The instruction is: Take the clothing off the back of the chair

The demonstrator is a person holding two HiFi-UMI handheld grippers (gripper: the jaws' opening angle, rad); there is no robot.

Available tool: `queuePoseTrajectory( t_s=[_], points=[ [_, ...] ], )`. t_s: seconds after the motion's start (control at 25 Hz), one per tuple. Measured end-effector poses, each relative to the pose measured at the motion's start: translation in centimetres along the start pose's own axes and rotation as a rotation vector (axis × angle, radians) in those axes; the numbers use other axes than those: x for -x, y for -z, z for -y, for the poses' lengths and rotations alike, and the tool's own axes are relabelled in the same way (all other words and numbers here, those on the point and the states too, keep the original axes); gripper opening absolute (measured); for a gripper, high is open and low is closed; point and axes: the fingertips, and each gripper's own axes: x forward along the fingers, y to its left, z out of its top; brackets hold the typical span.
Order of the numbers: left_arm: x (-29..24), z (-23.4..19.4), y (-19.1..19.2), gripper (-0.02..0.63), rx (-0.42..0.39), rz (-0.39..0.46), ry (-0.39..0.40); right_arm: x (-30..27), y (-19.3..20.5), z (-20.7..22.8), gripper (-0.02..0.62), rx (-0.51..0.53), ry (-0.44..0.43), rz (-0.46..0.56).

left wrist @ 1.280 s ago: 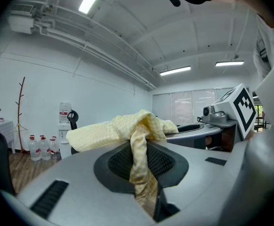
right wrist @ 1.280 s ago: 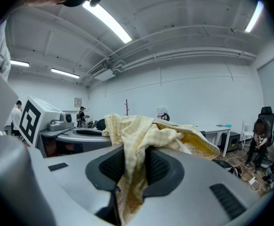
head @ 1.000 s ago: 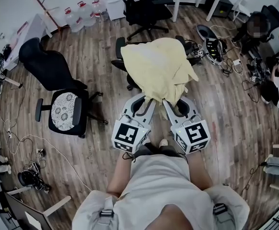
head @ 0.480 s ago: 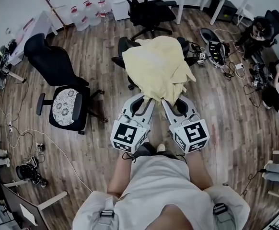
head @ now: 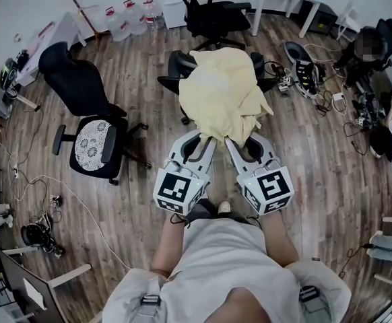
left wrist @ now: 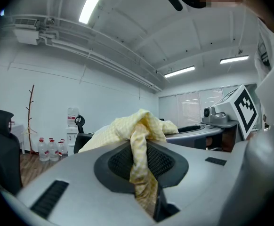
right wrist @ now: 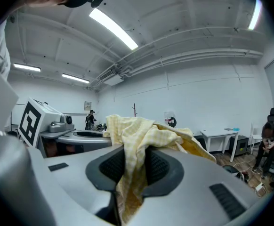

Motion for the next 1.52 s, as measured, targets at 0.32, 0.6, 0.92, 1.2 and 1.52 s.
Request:
queuePoseTrajectory(
  t_s=[0.32,0.6,0.92,1.2,1.52],
  points=[
    [0.7,1.1,0.0,0.072,-0.003,0.004,-0.014,1.2,0.1,-0.4,0.094,0.003,-0.013,0.005],
    [1.6,2.0,0.1,0.072,-0.012,0.010,-0.025,2.3,0.3,-1.1,0.092,0.007,-0.025,0.015],
    [2.5,3.4,-0.3,0.072,-0.019,0.015,-0.030,3.9,0.0,-1.5,0.092,0.011,-0.033,0.025],
    [3.2,4.7,0.1,0.072,-0.024,0.017,-0.038,5.3,0.4,-2.0,0.092,0.017,-0.047,0.027],
    [4.0,6.0,0.1,0.072,-0.020,0.008,-0.037,6.7,0.6,-2.4,0.091,0.013,-0.062,0.019]
  ],
)
